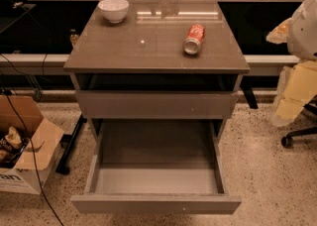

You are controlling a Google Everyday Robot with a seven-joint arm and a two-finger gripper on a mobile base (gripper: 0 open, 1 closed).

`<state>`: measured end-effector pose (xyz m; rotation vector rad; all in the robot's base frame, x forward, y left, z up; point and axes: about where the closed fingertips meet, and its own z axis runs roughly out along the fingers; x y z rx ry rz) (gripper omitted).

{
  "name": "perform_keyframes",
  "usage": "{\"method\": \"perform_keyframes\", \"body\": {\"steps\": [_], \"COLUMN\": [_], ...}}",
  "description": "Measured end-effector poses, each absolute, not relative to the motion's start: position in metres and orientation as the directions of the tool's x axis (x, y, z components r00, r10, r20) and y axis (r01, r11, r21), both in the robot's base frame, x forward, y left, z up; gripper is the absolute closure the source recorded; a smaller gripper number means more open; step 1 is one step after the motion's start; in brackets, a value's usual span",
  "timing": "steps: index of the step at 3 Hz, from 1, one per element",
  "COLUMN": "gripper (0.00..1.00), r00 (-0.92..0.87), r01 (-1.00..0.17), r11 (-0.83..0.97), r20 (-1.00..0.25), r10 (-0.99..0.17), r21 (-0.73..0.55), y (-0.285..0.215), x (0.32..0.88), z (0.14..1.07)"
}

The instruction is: Place coke can into middle drawer

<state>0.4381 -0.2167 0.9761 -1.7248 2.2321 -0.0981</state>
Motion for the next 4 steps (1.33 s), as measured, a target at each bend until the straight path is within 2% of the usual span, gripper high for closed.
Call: {"method": "perform_keyframes", "body": {"steps": [2, 4], "gripper": [0.00, 0.00], "r00": [-0.236, -0.278], "r01": [-0.920, -0.891], "r11": [0.297, 0.391], "r20": [-0.244, -0.404], "r10": [-0.940, -0.871], "r21": [-0.255, -0.230], "y": [-0.210, -0.197], "x": [0.449, 0.493], "z": [0.973, 0.946]}}
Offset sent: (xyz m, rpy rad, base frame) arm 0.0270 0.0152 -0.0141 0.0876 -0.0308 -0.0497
